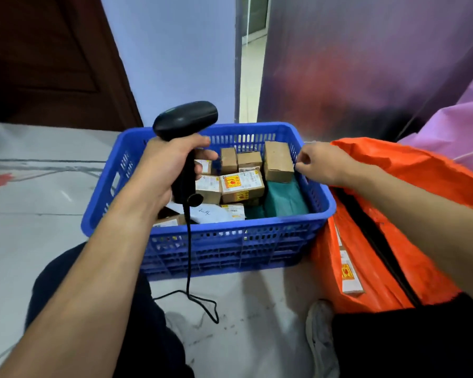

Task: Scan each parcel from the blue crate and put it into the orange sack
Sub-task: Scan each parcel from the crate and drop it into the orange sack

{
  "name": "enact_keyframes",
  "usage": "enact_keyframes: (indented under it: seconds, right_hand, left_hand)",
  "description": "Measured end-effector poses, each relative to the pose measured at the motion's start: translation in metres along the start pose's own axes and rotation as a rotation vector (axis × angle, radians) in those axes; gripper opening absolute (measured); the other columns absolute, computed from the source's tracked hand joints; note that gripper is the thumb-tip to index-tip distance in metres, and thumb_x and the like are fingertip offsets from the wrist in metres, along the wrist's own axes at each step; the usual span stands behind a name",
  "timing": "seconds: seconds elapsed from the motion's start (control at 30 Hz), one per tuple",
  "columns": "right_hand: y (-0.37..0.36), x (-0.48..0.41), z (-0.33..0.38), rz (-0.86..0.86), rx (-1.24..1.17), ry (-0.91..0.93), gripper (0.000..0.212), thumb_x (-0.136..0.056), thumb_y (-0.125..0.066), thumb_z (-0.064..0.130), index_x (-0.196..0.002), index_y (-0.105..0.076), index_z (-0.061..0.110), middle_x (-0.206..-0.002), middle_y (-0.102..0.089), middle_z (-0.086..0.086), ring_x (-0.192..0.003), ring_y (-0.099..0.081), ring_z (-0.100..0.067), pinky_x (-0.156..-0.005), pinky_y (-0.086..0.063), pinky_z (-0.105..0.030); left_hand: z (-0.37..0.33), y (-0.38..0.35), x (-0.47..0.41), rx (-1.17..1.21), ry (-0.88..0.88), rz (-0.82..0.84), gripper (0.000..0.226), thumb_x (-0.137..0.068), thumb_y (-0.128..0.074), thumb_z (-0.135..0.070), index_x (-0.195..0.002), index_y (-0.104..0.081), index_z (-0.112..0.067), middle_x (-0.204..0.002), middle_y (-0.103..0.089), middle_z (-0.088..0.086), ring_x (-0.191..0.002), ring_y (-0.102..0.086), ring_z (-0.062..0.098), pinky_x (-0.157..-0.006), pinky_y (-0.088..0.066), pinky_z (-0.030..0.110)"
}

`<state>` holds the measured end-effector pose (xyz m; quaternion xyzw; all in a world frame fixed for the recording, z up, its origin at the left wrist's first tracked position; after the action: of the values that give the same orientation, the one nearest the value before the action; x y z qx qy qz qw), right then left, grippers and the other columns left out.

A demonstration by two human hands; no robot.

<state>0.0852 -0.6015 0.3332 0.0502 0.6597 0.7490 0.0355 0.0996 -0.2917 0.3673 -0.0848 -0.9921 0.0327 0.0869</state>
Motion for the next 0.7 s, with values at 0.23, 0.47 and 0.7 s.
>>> enact_keyframes:
  seconds: [0.23, 0.47, 0.7]
  right_hand:
    - [-0.016, -0.031, -0.037, -0.006, 0.026, -0.106, 0.032, -0.097, -0.056, 0.037, -0.120, -0.055, 0.014, -0.114, -0.070, -0.014, -0.103, -0.064, -0.037, -0.077, -0.045, -0.039]
    - [-0.071, -0.054, -0.011, 0.096, -0.086, -0.167, 0.054, -0.100, -0.052, 0.040, -0.142, -0.045, 0.006, -0.144, -0.046, -0.023, -0.125, -0.054, -0.042, -0.099, -0.043, -0.044]
    - [-0.098, -0.077, -0.008, 0.148, -0.090, -0.171, 0.064, -0.098, -0.055, 0.042, -0.154, -0.035, 0.017, -0.152, -0.033, -0.019, -0.136, -0.044, -0.042, -0.111, -0.039, -0.048]
  left_hand:
    - [0.005, 0.026, 0.002, 0.007, 0.028, -0.078, 0.010, -0.091, -0.073, -0.017, -0.094, -0.070, -0.009, -0.086, -0.079, 0.018, -0.045, -0.047, 0.012, -0.050, -0.043, 0.027]
    - [0.003, 0.036, 0.014, -0.028, 0.023, -0.071, 0.013, -0.092, -0.072, -0.015, -0.102, -0.068, -0.009, -0.086, -0.079, 0.018, -0.049, -0.048, 0.015, -0.055, -0.043, 0.031]
    - [-0.001, 0.037, 0.018, -0.052, 0.006, -0.074, 0.016, -0.093, -0.072, -0.015, -0.108, -0.070, -0.010, -0.088, -0.079, 0.017, -0.050, -0.051, 0.016, -0.057, -0.047, 0.031]
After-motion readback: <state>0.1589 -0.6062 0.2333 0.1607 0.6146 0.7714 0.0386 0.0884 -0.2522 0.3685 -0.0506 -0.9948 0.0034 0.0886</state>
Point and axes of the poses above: each hand's wrist, its own x-axis away from the middle knuckle, its own y-axis out of the back of the hand, z = x × y, the point moved 8 cm from there along -x, towards the middle knuckle
